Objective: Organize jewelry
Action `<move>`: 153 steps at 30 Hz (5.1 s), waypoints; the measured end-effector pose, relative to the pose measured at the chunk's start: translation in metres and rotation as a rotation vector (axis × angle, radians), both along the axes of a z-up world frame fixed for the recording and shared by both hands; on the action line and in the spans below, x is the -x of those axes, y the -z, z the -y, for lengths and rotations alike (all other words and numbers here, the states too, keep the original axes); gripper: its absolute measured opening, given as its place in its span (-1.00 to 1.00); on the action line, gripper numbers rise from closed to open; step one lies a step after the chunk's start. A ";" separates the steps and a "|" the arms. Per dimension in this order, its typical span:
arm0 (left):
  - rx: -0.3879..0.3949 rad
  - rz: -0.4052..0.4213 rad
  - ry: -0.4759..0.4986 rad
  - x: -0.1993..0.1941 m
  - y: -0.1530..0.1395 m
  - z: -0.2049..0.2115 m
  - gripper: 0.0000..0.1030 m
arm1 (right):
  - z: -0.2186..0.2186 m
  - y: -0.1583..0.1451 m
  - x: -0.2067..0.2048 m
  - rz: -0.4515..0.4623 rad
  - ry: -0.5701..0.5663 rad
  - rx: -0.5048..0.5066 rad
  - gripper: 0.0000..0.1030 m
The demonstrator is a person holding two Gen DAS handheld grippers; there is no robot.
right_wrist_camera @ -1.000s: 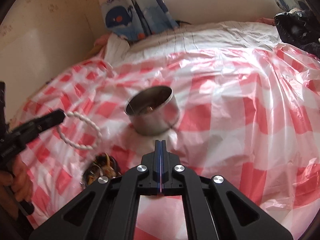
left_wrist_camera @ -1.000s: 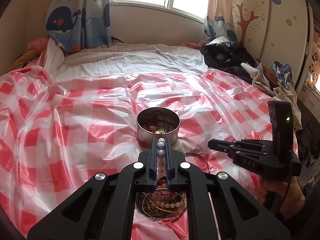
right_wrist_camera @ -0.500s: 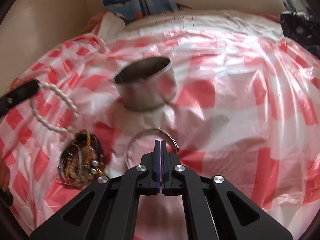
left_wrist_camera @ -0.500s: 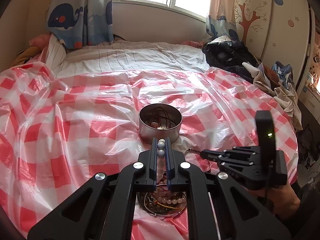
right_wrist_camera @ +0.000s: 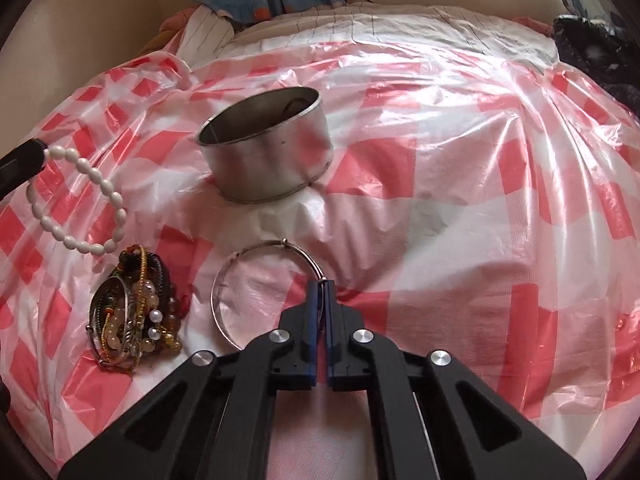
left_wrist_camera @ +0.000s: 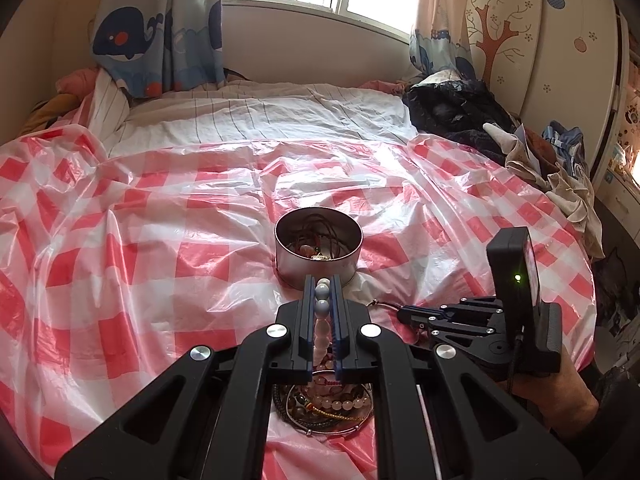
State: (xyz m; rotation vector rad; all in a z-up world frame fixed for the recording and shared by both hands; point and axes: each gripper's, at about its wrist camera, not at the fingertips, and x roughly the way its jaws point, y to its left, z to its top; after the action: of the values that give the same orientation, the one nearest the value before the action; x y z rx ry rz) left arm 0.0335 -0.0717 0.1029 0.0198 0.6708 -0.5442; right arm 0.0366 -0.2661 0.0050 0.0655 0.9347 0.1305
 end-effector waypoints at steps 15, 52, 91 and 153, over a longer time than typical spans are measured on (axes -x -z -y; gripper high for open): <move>0.101 0.024 0.043 -0.039 -0.028 0.029 -0.88 | 0.019 -0.082 -0.001 0.274 0.033 -0.096 -0.91; -0.302 0.034 -0.060 0.050 0.020 0.002 0.04 | -0.015 -0.012 0.045 0.105 0.017 -0.055 0.26; -0.334 -0.012 0.031 0.036 0.040 -0.011 0.26 | -0.014 -0.006 0.040 0.083 0.035 -0.113 0.41; -0.225 -0.200 -0.190 -0.019 0.076 -0.041 -0.95 | -0.065 -0.001 -0.009 -0.021 -0.321 -0.142 -0.55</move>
State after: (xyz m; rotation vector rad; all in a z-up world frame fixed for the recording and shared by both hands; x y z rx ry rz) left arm 0.0529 -0.0310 0.0274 0.1128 0.9166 -0.2881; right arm 0.0459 -0.2010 0.0057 0.0479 0.9513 0.4947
